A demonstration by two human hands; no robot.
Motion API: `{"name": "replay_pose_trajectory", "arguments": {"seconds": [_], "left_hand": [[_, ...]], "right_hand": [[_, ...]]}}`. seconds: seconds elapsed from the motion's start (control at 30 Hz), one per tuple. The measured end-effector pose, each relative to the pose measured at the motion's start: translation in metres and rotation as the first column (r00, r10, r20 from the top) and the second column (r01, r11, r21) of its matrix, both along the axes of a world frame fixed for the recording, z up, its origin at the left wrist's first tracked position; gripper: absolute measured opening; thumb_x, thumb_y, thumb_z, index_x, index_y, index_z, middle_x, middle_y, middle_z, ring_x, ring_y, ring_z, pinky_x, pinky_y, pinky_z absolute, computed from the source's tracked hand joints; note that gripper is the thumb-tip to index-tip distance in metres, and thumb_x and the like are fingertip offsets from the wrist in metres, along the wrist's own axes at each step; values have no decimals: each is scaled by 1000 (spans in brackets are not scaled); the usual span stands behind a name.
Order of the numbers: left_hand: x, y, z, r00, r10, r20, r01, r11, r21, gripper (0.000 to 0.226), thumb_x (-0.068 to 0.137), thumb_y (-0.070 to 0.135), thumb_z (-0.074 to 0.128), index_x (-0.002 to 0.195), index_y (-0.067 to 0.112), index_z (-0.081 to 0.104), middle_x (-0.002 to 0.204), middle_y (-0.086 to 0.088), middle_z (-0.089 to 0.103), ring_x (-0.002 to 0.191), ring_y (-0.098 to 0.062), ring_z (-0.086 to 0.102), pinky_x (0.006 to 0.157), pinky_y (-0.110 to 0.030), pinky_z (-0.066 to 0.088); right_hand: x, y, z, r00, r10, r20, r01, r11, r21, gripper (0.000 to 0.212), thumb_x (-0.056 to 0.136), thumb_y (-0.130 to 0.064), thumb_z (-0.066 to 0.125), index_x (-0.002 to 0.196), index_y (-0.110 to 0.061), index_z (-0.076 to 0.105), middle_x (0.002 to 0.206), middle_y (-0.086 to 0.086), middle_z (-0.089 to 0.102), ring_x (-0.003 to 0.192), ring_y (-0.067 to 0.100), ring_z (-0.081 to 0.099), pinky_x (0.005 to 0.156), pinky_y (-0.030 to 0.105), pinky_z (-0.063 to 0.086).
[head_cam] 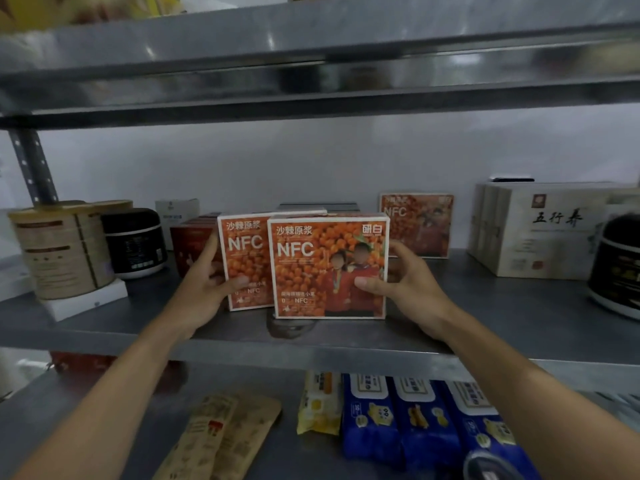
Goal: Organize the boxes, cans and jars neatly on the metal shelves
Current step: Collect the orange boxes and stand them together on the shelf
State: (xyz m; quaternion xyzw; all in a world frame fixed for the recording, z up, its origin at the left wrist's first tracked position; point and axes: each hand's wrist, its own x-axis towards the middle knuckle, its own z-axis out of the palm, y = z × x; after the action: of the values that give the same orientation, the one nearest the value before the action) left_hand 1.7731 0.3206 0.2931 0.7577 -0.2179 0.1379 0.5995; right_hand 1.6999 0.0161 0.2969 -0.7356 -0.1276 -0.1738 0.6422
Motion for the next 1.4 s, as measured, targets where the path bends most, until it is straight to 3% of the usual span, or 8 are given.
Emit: {"name": "replay_pose_trajectory", "arguments": {"seconds": [0.17, 0.27, 0.47, 0.63, 0.83, 1.03, 1.23, 1.4], "left_hand": [[-19, -32, 2, 995, -98, -35, 100, 993, 56, 92, 87, 4, 66, 148, 51, 16, 122, 5, 61, 112, -10, 62, 95, -36, 51], [-26, -58, 4, 990, -138, -35, 141, 986, 87, 93, 86, 9, 67, 145, 58, 14, 123, 1, 60, 115, -14, 61, 97, -39, 49], [-39, -120, 5, 983, -181, -23, 183, 977, 111, 93, 85, 13, 69, 139, 61, 11, 120, 19, 56, 111, 0, 57, 91, -24, 47], [-39, -167, 9, 979, -196, -47, 200, 973, 112, 94, 86, 7, 68, 140, 59, 11, 119, 19, 55, 119, -10, 53, 102, -37, 43], [-27, -214, 11, 982, -176, -70, 183, 976, 121, 94, 87, 6, 67, 150, 48, 11, 128, 5, 55, 120, -14, 51, 99, -38, 44], [-12, -245, 15, 986, -147, -74, 156, 980, 122, 88, 87, 8, 68, 150, 43, 17, 144, 2, 47, 134, -18, 41, 109, -50, 38], [10, -261, 10, 995, -98, -34, 102, 983, 154, 85, 91, 15, 65, 152, 41, 11, 141, 5, 46, 126, -11, 43, 101, -36, 39], [30, -266, 6, 999, -34, -30, 39, 985, 165, 80, 93, 20, 62, 150, 44, 11, 136, 3, 52, 125, -17, 50, 100, -39, 44]], "right_hand": [[-20, -31, 3, 1000, 23, -16, -24, 1000, -9, 52, 77, -8, 78, 120, -23, 54, 109, -4, 71, 97, 5, 69, 70, 19, 56], [-32, -54, 3, 1000, 8, -25, -9, 1000, -11, 54, 76, -11, 79, 123, -22, 54, 111, -3, 71, 99, 7, 69, 74, 22, 57], [-52, -103, 3, 999, -28, -38, 28, 1000, 7, 57, 72, -15, 80, 123, -24, 55, 112, -1, 71, 102, 13, 69, 80, 32, 59], [-65, -149, 1, 996, -79, -41, 81, 996, 47, 59, 75, -11, 80, 127, -21, 55, 117, 2, 69, 104, 16, 69, 77, 33, 59], [-77, -183, 0, 988, -153, -2, 152, 984, 97, 52, 81, 0, 72, 128, -13, 55, 115, 3, 70, 95, 11, 70, 67, 22, 57], [-69, -192, -1, 981, -196, 18, 193, 978, 82, 50, 83, 1, 70, 129, -9, 53, 117, 8, 67, 93, 10, 71, 68, 20, 56], [-52, -191, -4, 976, -217, 28, 215, 974, 75, 49, 84, -2, 70, 129, -14, 52, 115, 3, 67, 95, 9, 70, 68, 21, 57], [-31, -192, -9, 965, -255, 52, 254, 967, 32, 48, 84, -6, 71, 127, -17, 52, 114, 1, 68, 99, 11, 69, 77, 27, 58]]}}
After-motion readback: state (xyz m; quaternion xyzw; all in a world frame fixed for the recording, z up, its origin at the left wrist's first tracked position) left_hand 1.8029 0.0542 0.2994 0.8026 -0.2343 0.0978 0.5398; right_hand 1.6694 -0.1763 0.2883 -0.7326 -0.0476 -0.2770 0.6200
